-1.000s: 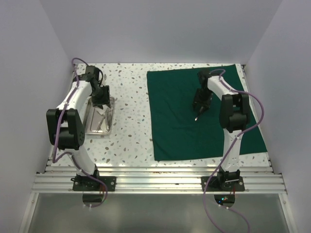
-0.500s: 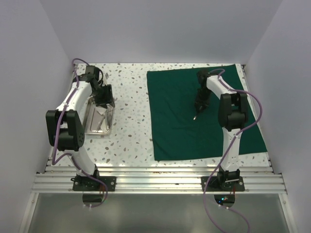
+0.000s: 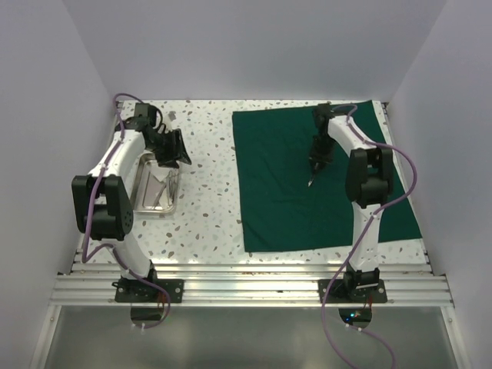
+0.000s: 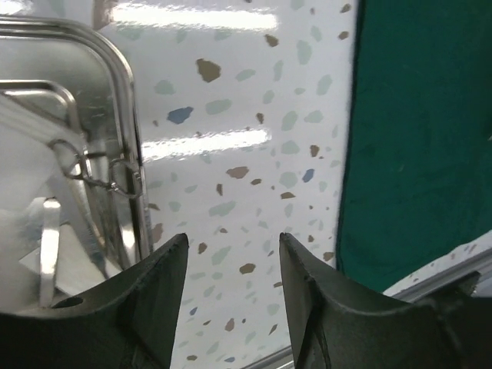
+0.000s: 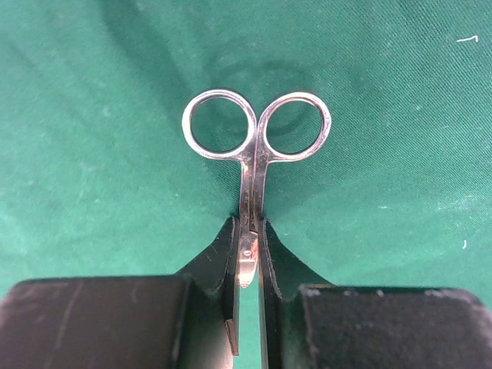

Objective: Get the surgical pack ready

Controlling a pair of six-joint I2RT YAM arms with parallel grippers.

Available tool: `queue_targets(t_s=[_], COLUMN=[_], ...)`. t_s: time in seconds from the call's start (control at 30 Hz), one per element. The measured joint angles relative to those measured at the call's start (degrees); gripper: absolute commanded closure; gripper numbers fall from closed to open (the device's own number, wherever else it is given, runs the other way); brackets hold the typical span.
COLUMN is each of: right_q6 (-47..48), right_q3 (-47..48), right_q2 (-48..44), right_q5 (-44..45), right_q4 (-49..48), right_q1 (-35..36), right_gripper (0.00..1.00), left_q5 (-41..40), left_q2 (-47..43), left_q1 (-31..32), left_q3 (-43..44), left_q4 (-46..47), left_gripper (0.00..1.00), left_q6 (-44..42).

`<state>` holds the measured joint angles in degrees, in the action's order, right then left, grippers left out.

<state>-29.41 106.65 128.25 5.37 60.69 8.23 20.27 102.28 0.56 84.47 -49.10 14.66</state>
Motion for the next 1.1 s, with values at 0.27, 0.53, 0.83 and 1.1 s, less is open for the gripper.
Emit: queue_targets(t_s=[0.27, 0.53, 0.83, 1.1], right_q6=[3.19, 2.95, 1.03, 0.24], right_q3=[-2.08, -2.45, -2.89, -2.80], right_q2=[-7.26, -14.56, -15.17, -15.17], right_q5=[-8.74, -17.90, -22.25, -23.10], right_q4=[-4.22, -11.28, -14.27, -15.08], right_q1=[1.55, 16.13, 23.85, 26.64], right_gripper=[1.00, 1.00, 1.00, 1.00], left_q5=[17.40, 27.02, 30.51, 30.69], left_q2=[-2.21, -1.84, -0.11, 0.00], left_q1=[0.42, 7.06, 12.02, 12.02], left_q3=[-6.64, -8.15, -8.07, -8.37], left_q4=[13.29, 25.00, 30.93, 34.29], left_gripper=[0.41, 0.40, 0.39, 0.47], left_q6=[8.04, 17.18, 22.47, 25.29])
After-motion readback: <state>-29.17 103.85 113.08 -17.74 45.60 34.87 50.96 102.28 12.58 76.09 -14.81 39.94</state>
